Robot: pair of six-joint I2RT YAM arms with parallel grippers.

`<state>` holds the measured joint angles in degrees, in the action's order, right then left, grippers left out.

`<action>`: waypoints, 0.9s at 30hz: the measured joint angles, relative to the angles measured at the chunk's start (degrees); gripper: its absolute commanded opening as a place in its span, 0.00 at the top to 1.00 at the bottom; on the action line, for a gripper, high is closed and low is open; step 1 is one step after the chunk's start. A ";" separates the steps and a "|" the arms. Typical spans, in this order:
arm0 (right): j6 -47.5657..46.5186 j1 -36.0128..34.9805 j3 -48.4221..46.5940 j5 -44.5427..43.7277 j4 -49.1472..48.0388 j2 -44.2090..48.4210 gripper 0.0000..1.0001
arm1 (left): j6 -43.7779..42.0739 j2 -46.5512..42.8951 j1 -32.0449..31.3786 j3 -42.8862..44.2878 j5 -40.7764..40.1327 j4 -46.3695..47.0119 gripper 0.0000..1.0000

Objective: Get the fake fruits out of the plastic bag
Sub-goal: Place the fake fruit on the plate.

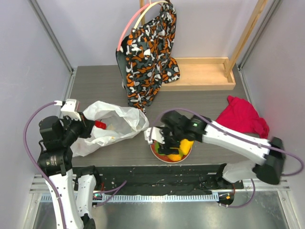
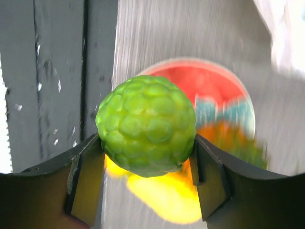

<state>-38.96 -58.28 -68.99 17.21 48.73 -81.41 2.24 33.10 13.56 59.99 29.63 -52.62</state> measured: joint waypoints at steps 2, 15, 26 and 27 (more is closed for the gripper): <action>1.73 0.02 4.39 -2.21 0.39 8.11 0.61 | -0.07 0.04 0.00 0.26 0.00 0.00 1.00; 5.90 5.16 19.41 -13.79 -2.01 24.90 0.56 | 0.26 3.43 0.00 0.92 0.07 0.09 1.00; 5.70 5.20 21.11 -15.85 -5.49 20.87 0.39 | 0.24 2.84 0.02 1.40 0.02 -0.09 1.00; 5.66 5.20 21.18 -15.87 -5.60 20.87 0.35 | 0.24 2.69 0.02 1.40 0.02 -0.11 1.00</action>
<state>-33.30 -53.08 -47.81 1.34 43.13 -60.53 2.48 35.79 13.58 61.39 29.65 -52.73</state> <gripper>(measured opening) 0.700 0.014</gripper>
